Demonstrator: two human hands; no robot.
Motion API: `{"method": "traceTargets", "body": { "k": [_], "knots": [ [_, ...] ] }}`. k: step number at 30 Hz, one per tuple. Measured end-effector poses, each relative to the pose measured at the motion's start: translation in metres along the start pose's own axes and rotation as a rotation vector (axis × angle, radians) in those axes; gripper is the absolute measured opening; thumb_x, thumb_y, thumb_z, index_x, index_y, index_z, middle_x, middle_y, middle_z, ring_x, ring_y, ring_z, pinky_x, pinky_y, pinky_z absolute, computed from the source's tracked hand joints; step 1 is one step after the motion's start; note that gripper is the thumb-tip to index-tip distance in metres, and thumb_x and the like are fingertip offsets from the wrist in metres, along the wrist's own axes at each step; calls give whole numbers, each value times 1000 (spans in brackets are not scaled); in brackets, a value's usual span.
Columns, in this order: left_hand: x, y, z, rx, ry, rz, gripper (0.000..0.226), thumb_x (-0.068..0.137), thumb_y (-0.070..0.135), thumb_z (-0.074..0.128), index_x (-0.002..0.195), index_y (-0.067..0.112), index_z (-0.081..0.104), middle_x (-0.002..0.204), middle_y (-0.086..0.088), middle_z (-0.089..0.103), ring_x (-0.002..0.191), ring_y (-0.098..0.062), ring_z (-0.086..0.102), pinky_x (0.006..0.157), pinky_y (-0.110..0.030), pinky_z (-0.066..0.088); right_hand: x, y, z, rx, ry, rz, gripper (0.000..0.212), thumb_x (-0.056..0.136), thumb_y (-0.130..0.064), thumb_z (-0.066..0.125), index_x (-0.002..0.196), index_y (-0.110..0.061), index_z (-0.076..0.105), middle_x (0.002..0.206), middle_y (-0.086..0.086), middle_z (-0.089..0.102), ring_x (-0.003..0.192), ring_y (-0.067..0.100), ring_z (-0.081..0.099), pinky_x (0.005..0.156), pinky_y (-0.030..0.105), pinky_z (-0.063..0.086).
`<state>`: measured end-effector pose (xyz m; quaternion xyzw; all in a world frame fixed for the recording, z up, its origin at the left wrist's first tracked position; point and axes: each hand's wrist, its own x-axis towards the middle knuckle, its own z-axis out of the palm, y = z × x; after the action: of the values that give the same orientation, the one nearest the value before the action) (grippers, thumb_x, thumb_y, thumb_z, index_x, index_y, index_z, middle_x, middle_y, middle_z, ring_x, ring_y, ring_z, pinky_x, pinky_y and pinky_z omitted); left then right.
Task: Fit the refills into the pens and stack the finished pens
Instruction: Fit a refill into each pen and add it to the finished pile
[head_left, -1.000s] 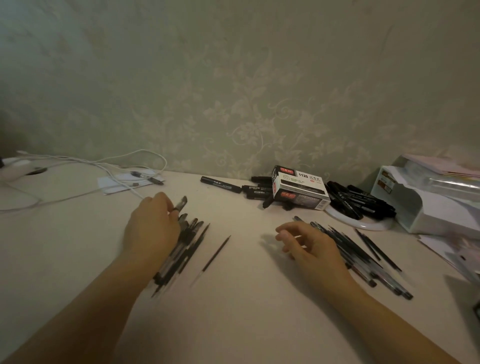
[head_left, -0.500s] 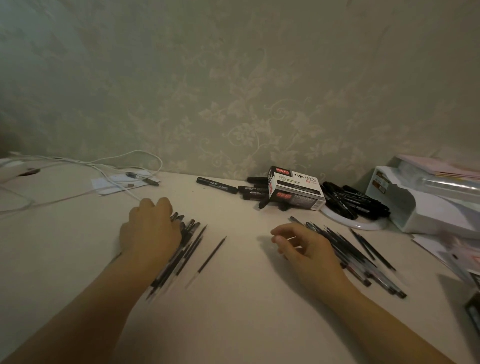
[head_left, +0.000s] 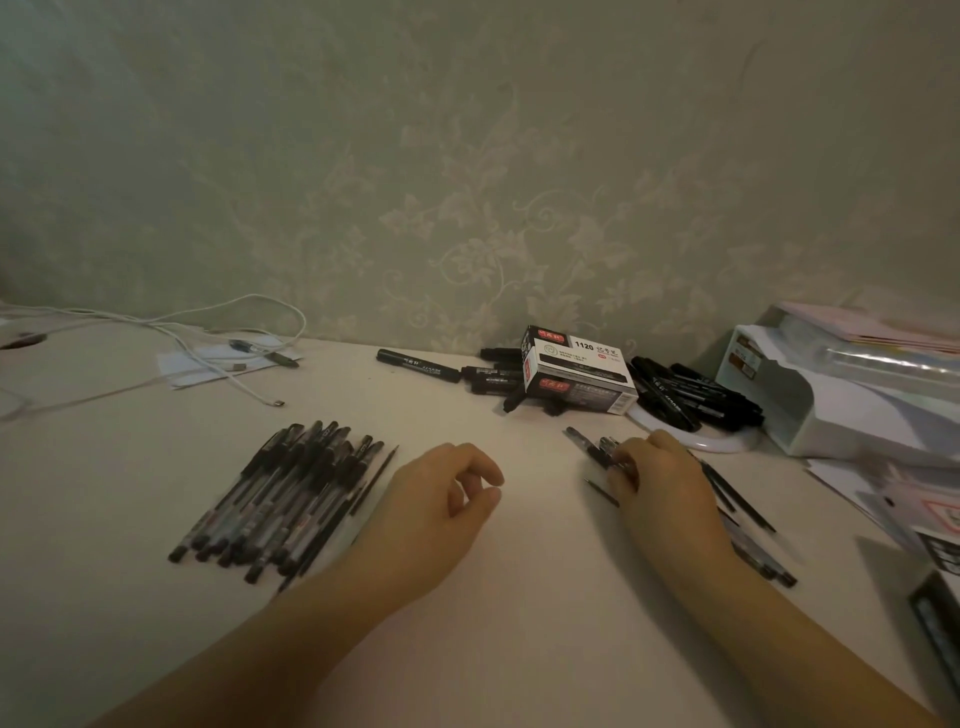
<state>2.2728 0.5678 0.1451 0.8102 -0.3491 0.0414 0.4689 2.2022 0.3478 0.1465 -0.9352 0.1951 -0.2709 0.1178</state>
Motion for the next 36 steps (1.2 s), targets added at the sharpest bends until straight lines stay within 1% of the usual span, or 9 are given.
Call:
{"method": "traceTargets", "body": {
  "k": [10, 13, 15, 18, 21, 26, 30, 33, 36],
  "knots": [
    [1, -5, 0, 49, -15, 1, 10, 89, 24, 61, 89, 33, 66, 76, 14, 52, 69, -3, 51, 63, -10, 41, 3, 1, 3, -42, -17, 26, 17, 98, -18, 56, 102, -8, 69, 96, 1, 52, 86, 16, 50, 76, 30, 46],
    [2, -6, 0, 18, 11, -25, 9, 90, 25, 61, 88, 32, 66, 76, 13, 56, 67, -1, 52, 60, -8, 41, 3, -11, -4, 197, 65, -36, 8, 95, -15, 63, 97, -13, 70, 94, -5, 56, 82, 8, 54, 73, 14, 43],
    [3, -4, -1, -62, 33, -61, 6, 91, 31, 60, 88, 33, 66, 76, 16, 60, 69, 3, 55, 61, -9, 43, 0, -27, -8, 442, 17, -17, 6, 92, -20, 67, 92, -25, 70, 89, -12, 63, 79, 0, 59, 68, 7, 44],
    [5, 3, -2, -265, 14, -90, 14, 90, 44, 55, 97, 35, 64, 86, 18, 67, 75, 1, 63, 67, -18, 51, -12, -51, -4, 846, -197, 25, 9, 89, -23, 71, 84, -29, 75, 73, -9, 70, 64, -3, 61, 60, 10, 46],
    [5, 10, 0, -356, 6, -91, 16, 95, 35, 51, 99, 26, 64, 85, 14, 69, 75, -2, 65, 68, -21, 54, -23, -61, 4, 974, -373, -19, 11, 91, -24, 67, 87, -30, 76, 75, -5, 72, 66, 3, 65, 63, 14, 50],
    [4, 10, 0, -284, 18, -78, 6, 97, 27, 51, 93, 27, 55, 76, 10, 64, 63, 0, 58, 57, -16, 47, -23, -55, 7, 994, -369, -31, 14, 95, -27, 63, 91, -28, 76, 81, -2, 74, 72, 6, 68, 67, 16, 52],
    [0, 3, -1, 60, -122, 53, 2, 99, 30, 46, 98, 31, 45, 79, 7, 57, 64, -3, 52, 55, -20, 42, -19, -50, 5, 1157, -313, 90, 25, 86, -40, 63, 102, -21, 69, 81, 2, 73, 68, 10, 66, 64, 17, 52],
    [-1, 2, 1, 171, -219, 127, 10, 101, 34, 40, 98, 29, 49, 73, 11, 51, 65, -3, 46, 59, -28, 39, -19, -47, 7, 1087, -355, 15, 12, 93, -25, 64, 95, -16, 71, 80, 2, 73, 68, 8, 66, 65, 16, 52],
    [2, 0, -1, 185, -228, 131, 17, 100, 37, 42, 83, 38, 47, 64, 14, 48, 61, 1, 46, 54, -21, 30, -21, -47, 11, 1076, -427, -17, 8, 92, -24, 66, 89, -18, 71, 77, 5, 74, 66, 10, 67, 64, 18, 53]
  ]
}}
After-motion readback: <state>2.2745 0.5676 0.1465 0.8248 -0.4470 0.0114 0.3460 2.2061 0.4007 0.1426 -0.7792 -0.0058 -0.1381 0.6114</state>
